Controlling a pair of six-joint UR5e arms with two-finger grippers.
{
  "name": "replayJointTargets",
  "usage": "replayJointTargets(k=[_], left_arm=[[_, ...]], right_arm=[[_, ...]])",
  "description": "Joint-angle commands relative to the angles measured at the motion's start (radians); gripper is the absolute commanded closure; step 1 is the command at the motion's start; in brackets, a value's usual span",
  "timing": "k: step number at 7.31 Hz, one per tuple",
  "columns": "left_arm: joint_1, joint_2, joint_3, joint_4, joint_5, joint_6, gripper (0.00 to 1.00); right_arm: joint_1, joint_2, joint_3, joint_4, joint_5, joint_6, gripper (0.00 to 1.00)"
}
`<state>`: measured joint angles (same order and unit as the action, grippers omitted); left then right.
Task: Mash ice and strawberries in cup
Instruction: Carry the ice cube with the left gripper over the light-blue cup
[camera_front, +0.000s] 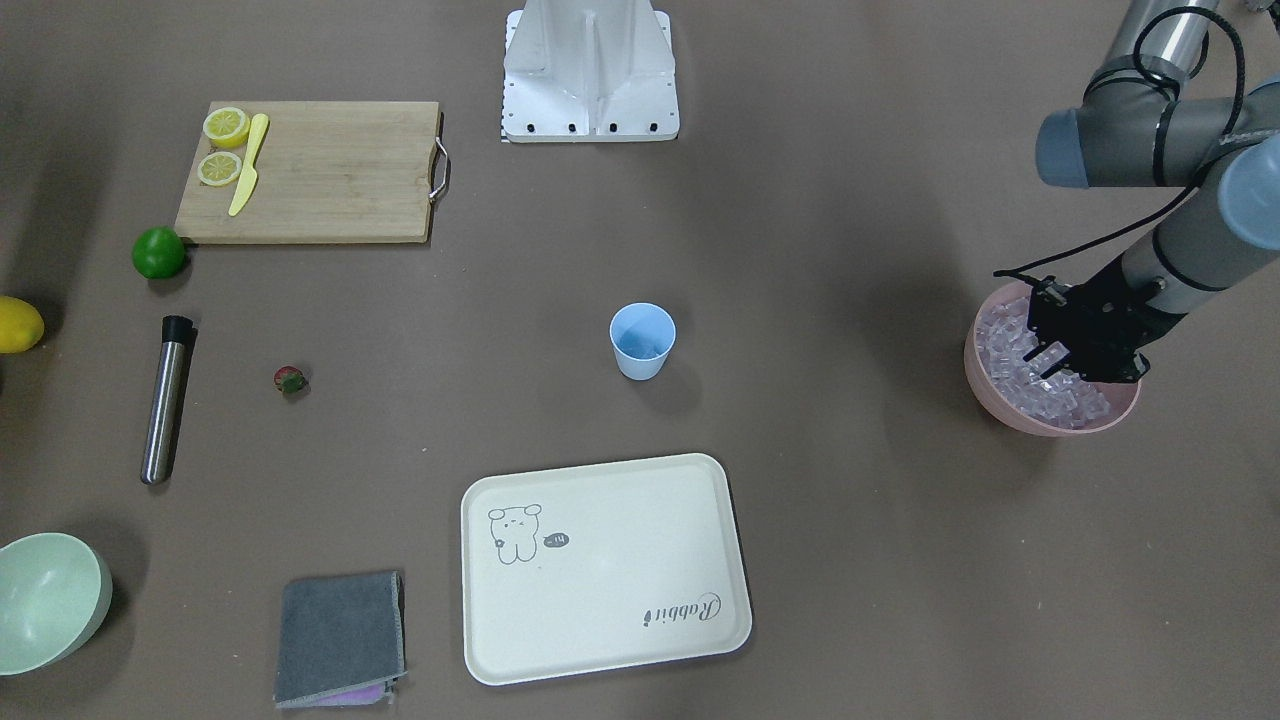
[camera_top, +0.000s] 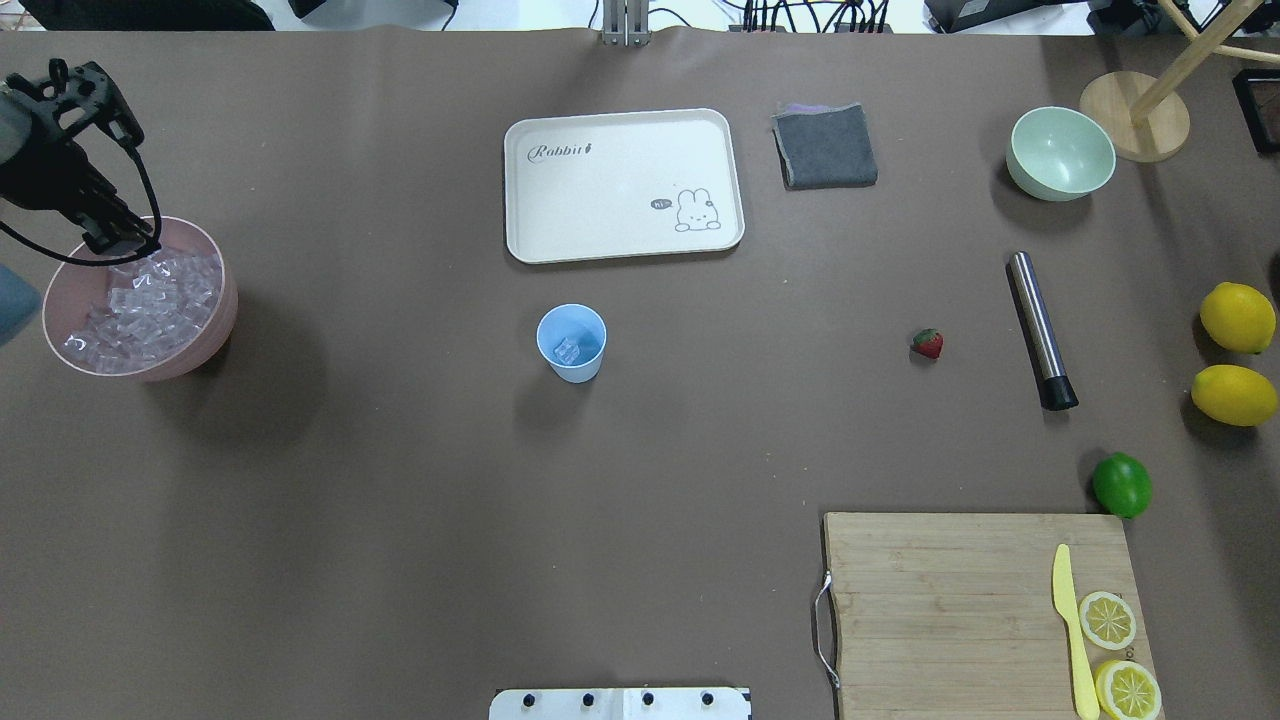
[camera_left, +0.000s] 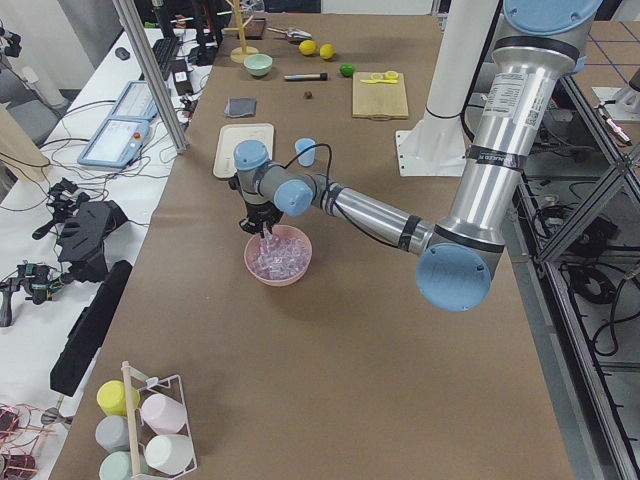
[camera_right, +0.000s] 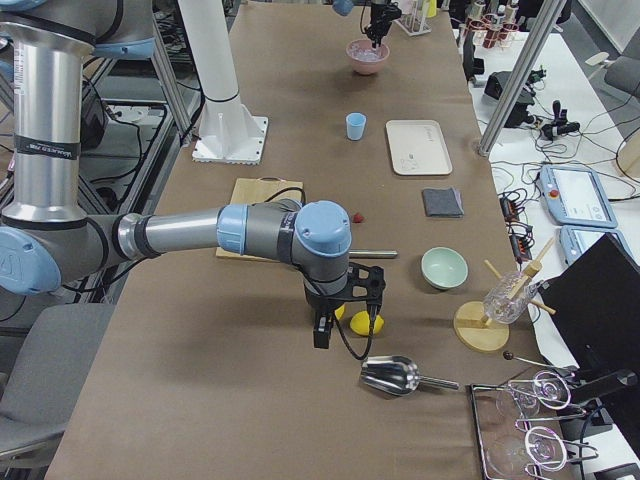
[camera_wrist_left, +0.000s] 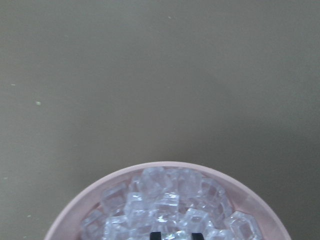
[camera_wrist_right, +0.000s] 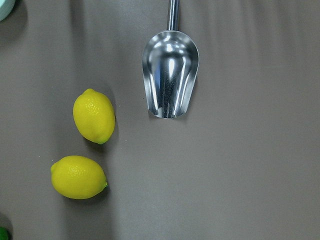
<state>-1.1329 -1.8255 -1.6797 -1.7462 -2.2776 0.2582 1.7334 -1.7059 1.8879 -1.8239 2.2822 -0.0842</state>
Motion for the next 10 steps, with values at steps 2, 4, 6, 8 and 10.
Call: replayJointTargets(k=[2, 4, 6, 8, 10], left_arm=[[-0.024, -0.088, -0.135, 0.025, -0.011, -0.405, 1.0], [0.15, -0.208, -0.172, 0.016, 0.007, -0.789, 1.0], [0.305, -0.261, -0.216, 0.016, 0.129, -1.018, 1.0], [0.486, -0.326, -0.212, 0.014, 0.295, -1.149, 1.0], [0.545, -0.383, -0.152, -0.016, 0.381, -1.188, 1.0]], right_arm=[[0.0, 0.002, 0.007, 0.0, 0.003, -0.009, 0.0], [-0.002, 0.005, 0.01, 0.002, 0.005, -0.011, 0.0], [-0.002, 0.012, 0.011, 0.002, 0.005, -0.009, 0.0], [-0.002, 0.019, 0.008, 0.002, 0.003, -0.011, 0.0], [0.0, 0.015, 0.01, 0.002, 0.003, -0.011, 0.0]])
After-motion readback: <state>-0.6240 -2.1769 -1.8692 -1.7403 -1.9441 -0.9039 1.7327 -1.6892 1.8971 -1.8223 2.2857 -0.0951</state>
